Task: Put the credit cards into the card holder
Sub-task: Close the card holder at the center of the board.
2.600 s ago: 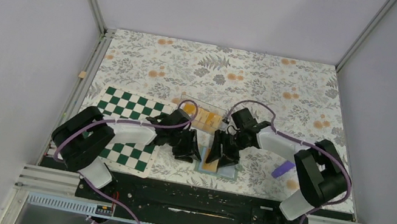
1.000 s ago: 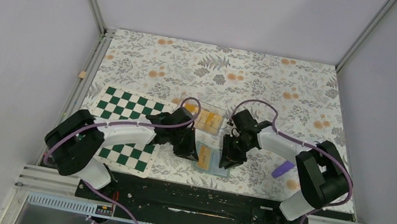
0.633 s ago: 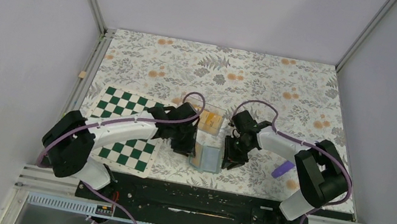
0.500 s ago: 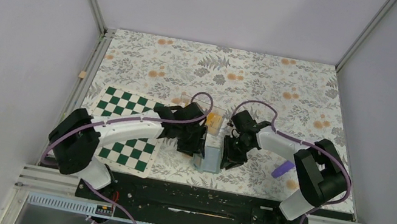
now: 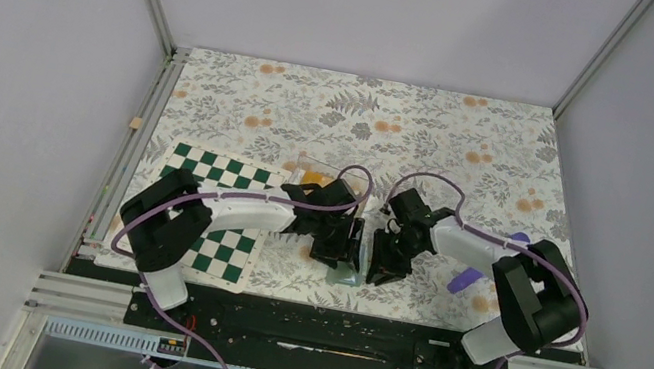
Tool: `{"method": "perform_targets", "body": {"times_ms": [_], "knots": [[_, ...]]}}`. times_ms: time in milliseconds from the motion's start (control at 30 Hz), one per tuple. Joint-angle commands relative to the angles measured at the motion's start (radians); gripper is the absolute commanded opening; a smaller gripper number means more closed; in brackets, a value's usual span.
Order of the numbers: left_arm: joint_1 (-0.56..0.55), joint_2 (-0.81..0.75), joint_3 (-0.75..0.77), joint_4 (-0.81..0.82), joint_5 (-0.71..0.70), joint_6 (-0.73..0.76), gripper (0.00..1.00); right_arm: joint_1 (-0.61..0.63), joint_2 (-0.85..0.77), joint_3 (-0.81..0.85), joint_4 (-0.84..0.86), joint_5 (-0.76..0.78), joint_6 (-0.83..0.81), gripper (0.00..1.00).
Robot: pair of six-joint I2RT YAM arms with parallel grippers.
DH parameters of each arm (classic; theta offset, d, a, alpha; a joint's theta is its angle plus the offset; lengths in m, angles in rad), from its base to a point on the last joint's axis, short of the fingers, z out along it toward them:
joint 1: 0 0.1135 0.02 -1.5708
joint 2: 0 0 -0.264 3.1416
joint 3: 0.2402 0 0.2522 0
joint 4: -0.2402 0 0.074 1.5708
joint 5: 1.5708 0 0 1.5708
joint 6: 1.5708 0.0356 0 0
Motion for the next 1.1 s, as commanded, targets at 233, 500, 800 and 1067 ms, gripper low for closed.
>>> {"method": "perform_targets", "body": {"times_ms": [233, 500, 800, 1067], "knots": [[-0.048, 0.044, 0.069, 0.002, 0.015, 0.058, 0.65, -0.135, -0.177, -0.021, -0.130, 0.005, -0.053, 0.42], [-0.056, 0.034, 0.055, 0.077, 0.045, 0.056, 0.72, -0.185, -0.134, 0.037, -0.144, -0.034, -0.081, 0.49], [-0.057, 0.057, 0.026, 0.091, 0.048, 0.067, 0.40, -0.185, -0.054, 0.086, -0.108, -0.110, -0.070, 0.45], [-0.057, 0.123, 0.071, 0.001, 0.005, 0.096, 0.15, -0.185, 0.021, 0.094, -0.061, -0.165, -0.061, 0.31]]}}
